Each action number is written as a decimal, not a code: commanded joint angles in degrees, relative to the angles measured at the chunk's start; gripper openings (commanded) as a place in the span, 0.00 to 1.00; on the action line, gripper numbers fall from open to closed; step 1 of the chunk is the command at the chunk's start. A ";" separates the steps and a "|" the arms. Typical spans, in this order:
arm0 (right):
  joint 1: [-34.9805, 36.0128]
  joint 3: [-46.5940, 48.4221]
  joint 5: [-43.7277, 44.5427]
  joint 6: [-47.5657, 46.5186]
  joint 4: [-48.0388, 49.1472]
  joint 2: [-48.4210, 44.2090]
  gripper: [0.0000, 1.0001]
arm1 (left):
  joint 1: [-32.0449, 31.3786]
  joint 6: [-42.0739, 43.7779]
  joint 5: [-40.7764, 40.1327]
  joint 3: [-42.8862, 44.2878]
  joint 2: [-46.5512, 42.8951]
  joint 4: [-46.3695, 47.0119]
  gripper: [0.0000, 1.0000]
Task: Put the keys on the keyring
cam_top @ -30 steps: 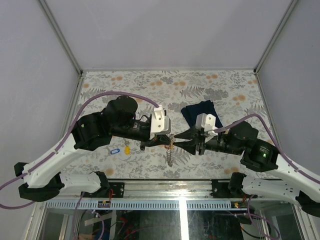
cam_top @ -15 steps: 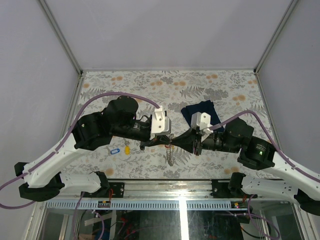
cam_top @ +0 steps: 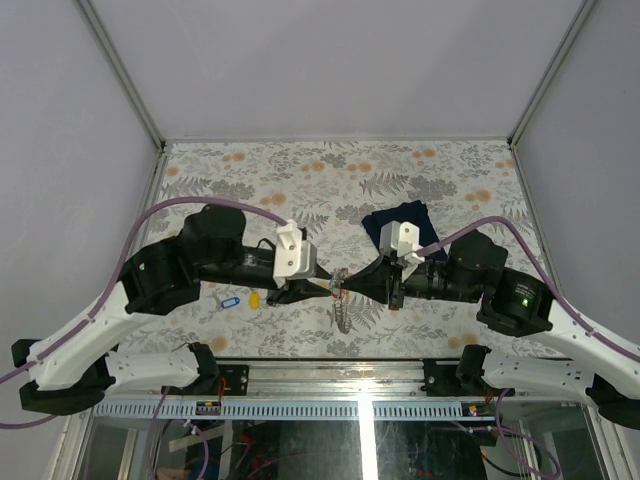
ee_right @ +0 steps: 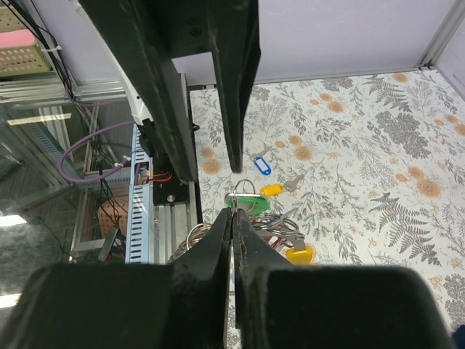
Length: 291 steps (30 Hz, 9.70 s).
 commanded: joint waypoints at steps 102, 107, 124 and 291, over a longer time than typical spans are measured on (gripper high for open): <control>0.25 -15.53 8.41 13.59 40.55 -11.96 0.00 | -0.30 -0.87 9.38 -13.81 -5.96 27.40 0.01; 0.20 -16.90 6.78 12.65 42.13 -12.50 0.00 | -0.30 -2.80 8.76 -15.94 -7.90 32.06 0.15; 0.22 -15.18 -2.63 1.58 35.39 -15.46 0.00 | -0.30 -18.25 4.27 -29.86 -14.62 65.05 0.35; 0.24 -10.78 -7.58 1.40 26.72 -7.75 0.00 | -1.54 3.70 4.31 -10.91 -8.94 19.66 0.38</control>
